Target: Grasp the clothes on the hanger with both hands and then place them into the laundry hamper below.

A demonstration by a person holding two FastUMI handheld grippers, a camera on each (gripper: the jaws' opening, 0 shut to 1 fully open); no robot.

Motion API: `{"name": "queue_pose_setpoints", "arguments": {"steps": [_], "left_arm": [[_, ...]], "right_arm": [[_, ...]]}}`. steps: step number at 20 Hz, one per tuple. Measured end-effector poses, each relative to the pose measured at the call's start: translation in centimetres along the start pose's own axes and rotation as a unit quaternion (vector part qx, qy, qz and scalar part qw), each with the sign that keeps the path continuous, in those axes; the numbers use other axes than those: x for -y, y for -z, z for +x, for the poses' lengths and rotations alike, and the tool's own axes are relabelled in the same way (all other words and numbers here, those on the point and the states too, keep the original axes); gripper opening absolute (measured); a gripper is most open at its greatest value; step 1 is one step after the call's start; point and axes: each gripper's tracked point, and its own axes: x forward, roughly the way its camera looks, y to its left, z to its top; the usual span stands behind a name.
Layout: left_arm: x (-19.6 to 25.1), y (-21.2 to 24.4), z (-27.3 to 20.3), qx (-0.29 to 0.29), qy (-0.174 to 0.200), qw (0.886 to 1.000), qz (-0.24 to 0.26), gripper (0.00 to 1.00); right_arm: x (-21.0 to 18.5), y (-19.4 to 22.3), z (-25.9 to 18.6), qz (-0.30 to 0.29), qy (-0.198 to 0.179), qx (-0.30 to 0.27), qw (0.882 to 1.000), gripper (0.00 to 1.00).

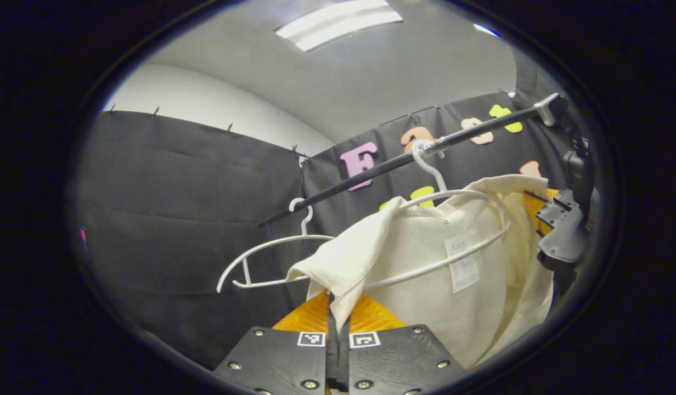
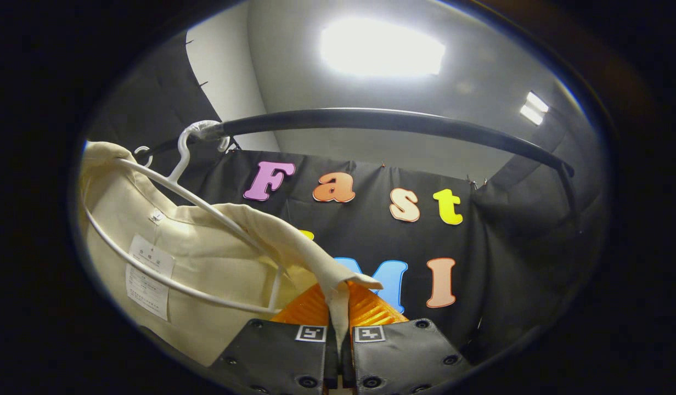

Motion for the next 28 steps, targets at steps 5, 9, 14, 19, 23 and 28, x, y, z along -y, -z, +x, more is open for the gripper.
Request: {"name": "queue_pose_setpoints", "arguments": {"steps": [5, 9, 14, 19, 23, 28], "left_arm": [[-3.5, -3.2, 0.8, 0.034, -0.021, 0.999, 0.011, 0.01], [-5.7, -5.3, 2.8, 0.065, -0.036, 0.997, 0.024, 0.01], [-6.3, -6.5, 6.4, 0.078, -0.011, 0.997, 0.008, 0.00], [-6.1, -5.5, 9.0, 0.075, 0.021, 0.997, -0.010, 0.00], [-5.4, -3.0, 9.8, 0.052, 0.049, 0.997, -0.028, 0.00], [-5.3, -1.7, 9.8, 0.059, 0.058, 0.996, -0.040, 0.00]], "right_arm": [[0.9, -0.3, 2.2, 0.002, 0.014, 0.017, 1.000, 0.04], [0.3, 0.4, 4.0, 0.001, -0.003, 0.022, 1.000, 0.04], [-1.5, 1.6, 6.7, 0.036, -0.042, 0.005, 0.998, 0.04], [-3.6, 4.9, 8.3, 0.086, -0.088, -0.035, 0.992, 0.04], [-4.8, 7.9, 8.5, 0.095, -0.114, -0.075, 0.986, 0.01], [-5.4, 9.6, 7.5, 0.113, -0.133, -0.102, 0.979, 0.04]]}}
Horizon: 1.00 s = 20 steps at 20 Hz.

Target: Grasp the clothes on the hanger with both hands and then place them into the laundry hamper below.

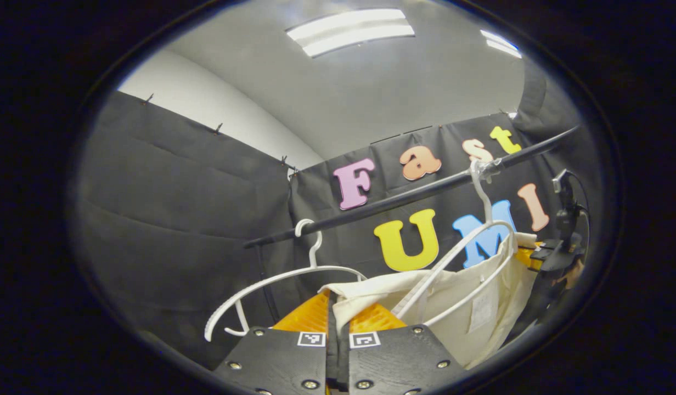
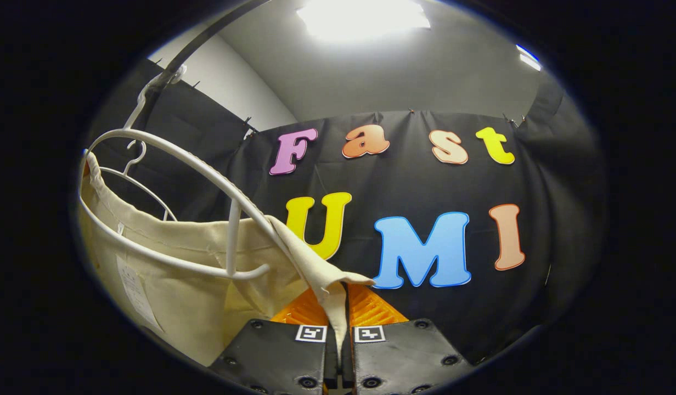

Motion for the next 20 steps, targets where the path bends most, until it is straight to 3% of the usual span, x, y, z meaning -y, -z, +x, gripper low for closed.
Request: {"name": "queue_pose_setpoints", "arguments": {"steps": [6, 11, 14, 17, 20], "left_arm": [[-1.0, 1.7, 0.5, -0.027, 0.033, 0.998, -0.041, 0.00], [-1.2, 1.9, -0.4, -0.014, 0.037, 0.998, -0.055, 0.00], [-1.1, 2.3, -0.4, -0.018, 0.042, 0.995, -0.085, 0.01], [-1.4, 3.0, -0.2, -0.027, 0.051, 0.992, -0.115, 0.01], [-1.9, 4.3, -0.4, -0.050, 0.062, 0.989, -0.122, 0.01]], "right_arm": [[-1.5, 1.8, 0.4, 0.117, -0.038, -0.058, 0.991, 0.04], [-2.3, 2.5, 0.0, 0.135, -0.045, -0.062, 0.988, 0.05], [-2.6, 2.7, 0.7, 0.217, -0.061, -0.087, 0.970, 0.04], [-3.4, 3.1, 0.8, 0.300, -0.076, -0.111, 0.944, 0.04], [-3.4, 2.7, 1.7, 0.339, -0.082, -0.121, 0.929, 0.05]]}}
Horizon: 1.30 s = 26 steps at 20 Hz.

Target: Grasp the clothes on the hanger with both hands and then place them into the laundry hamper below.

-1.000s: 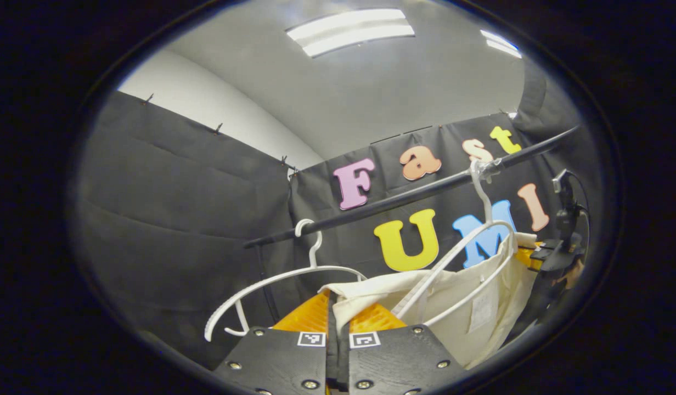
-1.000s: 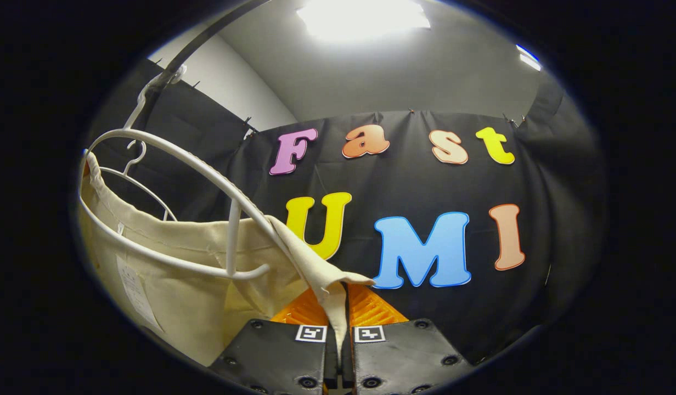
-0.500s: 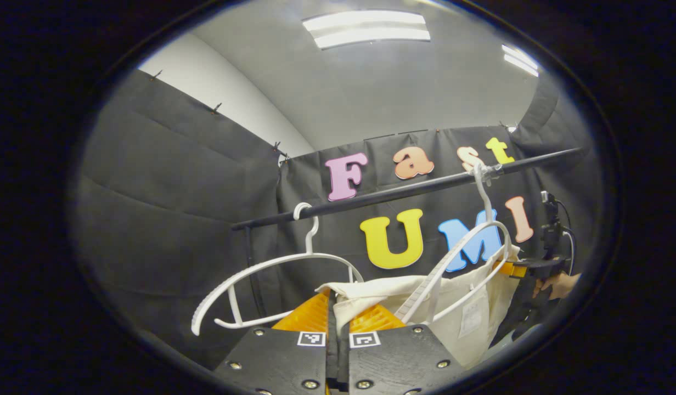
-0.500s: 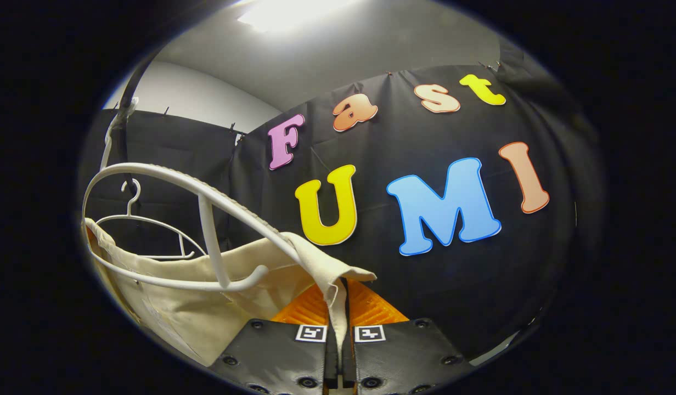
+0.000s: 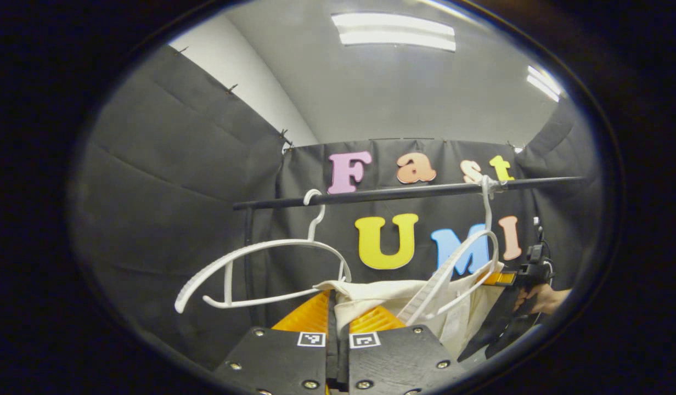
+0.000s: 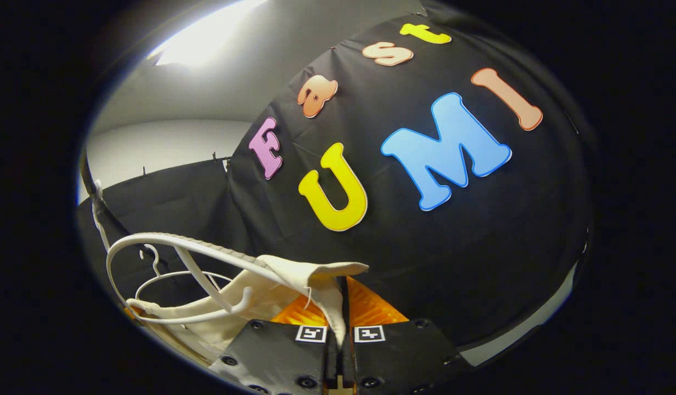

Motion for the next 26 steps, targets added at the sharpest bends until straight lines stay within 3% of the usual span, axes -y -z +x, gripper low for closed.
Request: {"name": "queue_pose_setpoints", "arguments": {"steps": [5, 6, 7, 12, 13, 14, 19, 21, 25, 26], "left_arm": [[0.0, 3.0, 0.9, -0.035, 0.000, 0.999, 0.002, 0.01], [0.0, 3.9, 0.8, -0.040, -0.001, 0.999, 0.002, 0.01], [0.1, 4.7, 0.6, -0.044, -0.003, 0.999, 0.006, 0.00], [-0.6, 8.0, -2.4, -0.066, -0.014, 0.998, 0.005, 0.01], [-0.5, 8.5, -3.0, -0.068, -0.014, 0.998, 0.002, 0.01], [-0.2, 8.8, -3.7, -0.071, -0.014, 0.997, -0.001, 0.01], [2.8, 8.3, -6.6, -0.068, 0.016, 0.998, -0.004, 0.01], [4.8, 7.8, -7.6, -0.064, 0.038, 0.997, -0.012, 0.01], [9.0, 7.3, -10.0, -0.062, 0.087, 0.993, -0.044, 0.01], [10.2, 7.5, -10.1, -0.062, 0.100, 0.992, -0.053, 0.01]], "right_arm": [[1.6, 2.8, 0.5, 0.006, 0.009, -0.042, 0.999, 0.04], [2.0, 3.7, 0.3, 0.005, 0.014, -0.049, 0.999, 0.07], [2.3, 4.4, 0.0, -0.004, 0.021, -0.053, 0.998, 0.04], [3.4, 9.0, -4.1, -0.008, 0.037, -0.073, 0.997, 0.04], [3.2, 9.7, -5.2, -0.007, 0.038, -0.075, 0.996, 0.00], [3.1, 10.4, -6.2, -0.011, 0.040, -0.079, 0.996, 0.04], [-0.3, 12.9, -10.9, -0.048, 0.021, -0.105, 0.993, 0.04], [-2.5, 13.7, -12.6, -0.067, 0.005, -0.112, 0.991, 0.00], [-6.6, 15.9, -16.3, -0.072, -0.027, -0.129, 0.989, 0.08], [-7.6, 16.2, -17.1, -0.065, -0.035, -0.132, 0.989, 0.05]]}}
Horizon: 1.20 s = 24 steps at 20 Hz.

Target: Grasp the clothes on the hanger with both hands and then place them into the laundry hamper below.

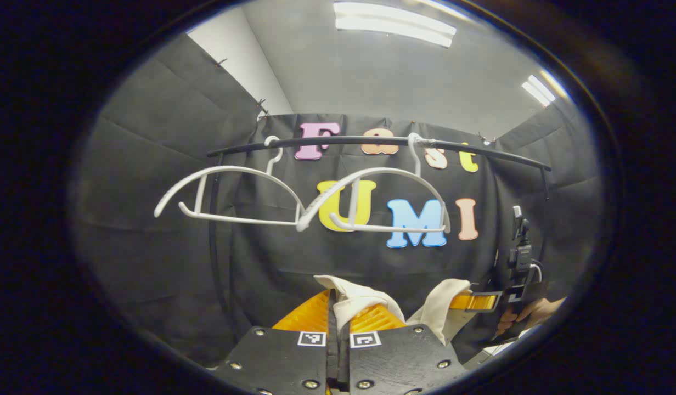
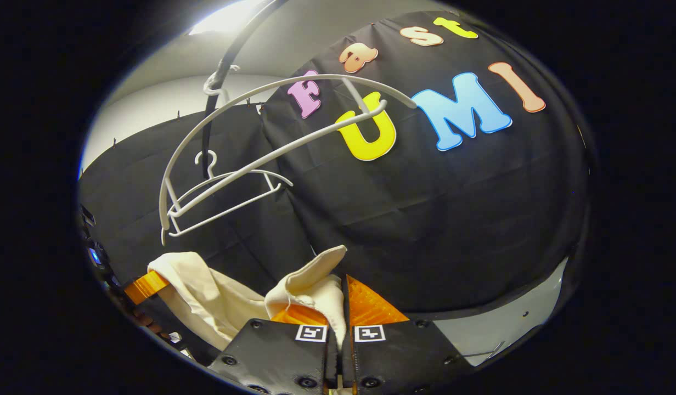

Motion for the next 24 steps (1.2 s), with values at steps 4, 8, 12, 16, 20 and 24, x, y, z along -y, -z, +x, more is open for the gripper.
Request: {"name": "queue_pose_setpoints", "arguments": {"steps": [4, 8, 12, 16, 20, 24], "left_arm": [[3.0, 0.2, 0.1, 0.002, 0.035, 0.999, -0.006, 0.01], [4.1, -2.1, -2.1, 0.025, 0.061, 0.998, -0.023, 0.01], [5.1, -4.5, -2.4, 0.051, 0.085, 0.995, -0.031, 0.00], [5.3, -0.6, -1.9, 0.018, 0.087, 0.996, -0.023, 0.01], [5.2, 6.5, -1.2, -0.046, 0.080, 0.996, -0.013, 0.01], [4.5, 12.4, -1.0, -0.098, 0.071, 0.993, -0.011, 0.01]], "right_arm": [[-4.1, 0.8, -2.2, -0.005, -0.025, -0.001, 1.000, 0.05], [-6.4, -0.9, -4.8, 0.013, -0.040, 0.015, 0.999, 0.05], [-8.2, -1.8, -6.9, 0.009, -0.050, 0.028, 0.998, 0.01], [-5.6, 2.2, -6.6, 0.004, -0.019, 0.000, 1.000, 0.00], [-1.6, 7.9, -6.1, 0.002, 0.032, -0.044, 0.999, 0.04], [1.3, 12.8, -5.9, -0.012, 0.067, -0.088, 0.994, 0.04]]}}
